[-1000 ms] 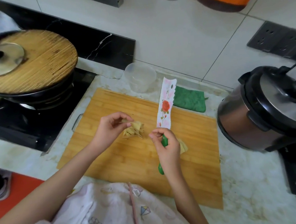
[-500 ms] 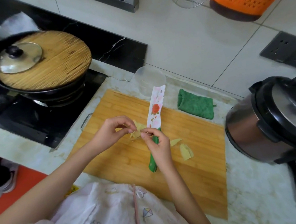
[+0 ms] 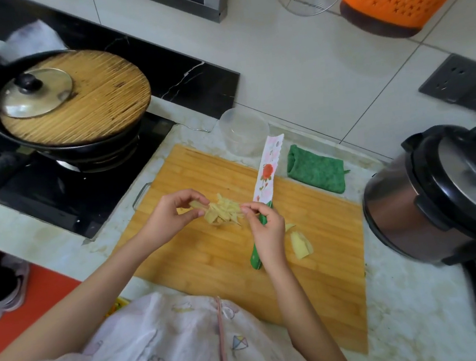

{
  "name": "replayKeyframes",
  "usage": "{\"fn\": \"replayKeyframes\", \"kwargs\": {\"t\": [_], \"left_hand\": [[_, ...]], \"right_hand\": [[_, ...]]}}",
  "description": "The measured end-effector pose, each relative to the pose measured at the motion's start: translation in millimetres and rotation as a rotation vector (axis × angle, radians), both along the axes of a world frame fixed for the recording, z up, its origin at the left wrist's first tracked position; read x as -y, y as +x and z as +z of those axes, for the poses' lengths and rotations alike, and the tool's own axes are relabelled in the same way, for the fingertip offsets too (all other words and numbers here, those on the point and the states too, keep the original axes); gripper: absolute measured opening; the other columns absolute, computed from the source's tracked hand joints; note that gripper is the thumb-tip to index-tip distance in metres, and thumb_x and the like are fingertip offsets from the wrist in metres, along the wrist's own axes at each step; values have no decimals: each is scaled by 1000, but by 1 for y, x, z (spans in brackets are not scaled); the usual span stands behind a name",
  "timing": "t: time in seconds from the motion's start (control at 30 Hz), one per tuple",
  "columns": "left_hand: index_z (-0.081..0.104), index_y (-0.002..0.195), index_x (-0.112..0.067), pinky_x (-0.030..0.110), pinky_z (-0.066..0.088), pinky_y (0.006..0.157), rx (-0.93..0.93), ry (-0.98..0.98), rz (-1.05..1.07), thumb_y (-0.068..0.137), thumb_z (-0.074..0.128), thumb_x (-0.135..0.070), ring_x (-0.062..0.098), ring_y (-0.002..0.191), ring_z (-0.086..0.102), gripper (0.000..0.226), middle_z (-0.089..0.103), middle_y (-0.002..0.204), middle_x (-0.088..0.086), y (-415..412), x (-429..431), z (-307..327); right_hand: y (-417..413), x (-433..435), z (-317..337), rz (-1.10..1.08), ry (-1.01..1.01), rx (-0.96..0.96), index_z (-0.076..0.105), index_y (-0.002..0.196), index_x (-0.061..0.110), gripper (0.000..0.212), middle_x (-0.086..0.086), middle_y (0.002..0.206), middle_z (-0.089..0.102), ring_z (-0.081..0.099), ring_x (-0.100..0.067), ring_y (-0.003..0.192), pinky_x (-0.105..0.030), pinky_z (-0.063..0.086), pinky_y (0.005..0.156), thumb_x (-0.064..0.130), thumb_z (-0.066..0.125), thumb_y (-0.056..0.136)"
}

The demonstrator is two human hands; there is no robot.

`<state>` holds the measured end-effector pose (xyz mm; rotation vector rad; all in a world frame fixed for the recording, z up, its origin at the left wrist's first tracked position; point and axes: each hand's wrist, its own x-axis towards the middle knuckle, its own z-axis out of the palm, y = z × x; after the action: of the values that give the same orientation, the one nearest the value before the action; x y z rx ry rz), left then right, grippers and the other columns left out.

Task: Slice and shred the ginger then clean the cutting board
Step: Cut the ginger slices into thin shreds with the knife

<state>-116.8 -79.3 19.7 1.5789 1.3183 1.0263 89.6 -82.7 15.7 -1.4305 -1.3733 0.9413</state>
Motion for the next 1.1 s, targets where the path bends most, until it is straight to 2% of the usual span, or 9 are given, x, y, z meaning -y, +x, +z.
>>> {"fn": "replayKeyframes", "kwargs": {"t": [0.13,0.23,0.3,0.47,0.57,0.7,0.83,1.03,1.1], "left_hand": [[67,85,-33,16,43,79,-26,-38,25,83,71,-4,0,90,62,29,68,95,-23,-5,4,-7],[65,94,-30,23,43,73,-19,-81,40,86,68,-2,14,78,58,29,67,93,-13,-4,6,-16],[64,97,-30,30,42,68,-1,-137,49,89,63,-2,24,66,47,30,63,88,-7,-4,7,-22],[63,110,-17,40,50,83,-11,-396,187,92,51,2,18,75,58,29,58,85,5,-1,12,-37],[68,109,-13,27,47,66,-170,-523,197,90,52,-4,15,80,57,27,60,91,3,2,13,-47],[71,104,-17,27,47,74,-440,-449,149,84,58,-5,19,96,61,27,62,112,3,3,19,-54],[66,110,-21,27,41,70,-642,-411,133,86,59,-13,19,101,59,26,61,112,-1,5,25,-53],[58,101,-21,28,40,70,-707,-389,79,87,65,-28,20,89,61,17,61,92,-3,2,31,-51],[60,108,-13,30,44,66,-490,-474,46,84,66,-13,19,81,59,24,61,89,2,5,27,-50]], "right_hand": [[1,-10,-9,-1,-49,148,72,100,20,18,16,97,59,58,-4,96,-21,46,89,14,57,93],[-3,-16,-11,-5,-44,282,69,86,20,1,12,92,55,55,-9,69,-27,48,71,19,68,86],[-4,-18,-13,-39,-49,321,63,78,20,12,4,90,55,45,-4,58,-18,41,60,26,72,82],[5,-10,-14,-17,-78,192,65,91,24,18,2,98,63,53,10,86,-7,36,69,31,50,97],[19,7,-15,19,-107,179,58,122,31,30,16,125,55,51,13,106,-1,37,81,20,40,101],[32,39,-17,39,-125,168,25,139,49,56,36,136,32,54,15,86,-11,45,68,13,42,100],[34,64,-22,-85,-182,127,26,137,39,53,24,118,50,58,10,71,-36,49,66,10,46,98],[29,82,-19,-182,-220,78,33,142,15,50,35,88,52,48,-22,95,-51,47,70,3,48,96],[29,86,-22,-201,-232,70,34,140,20,49,36,86,54,55,-21,79,-47,47,63,4,48,96]]}}
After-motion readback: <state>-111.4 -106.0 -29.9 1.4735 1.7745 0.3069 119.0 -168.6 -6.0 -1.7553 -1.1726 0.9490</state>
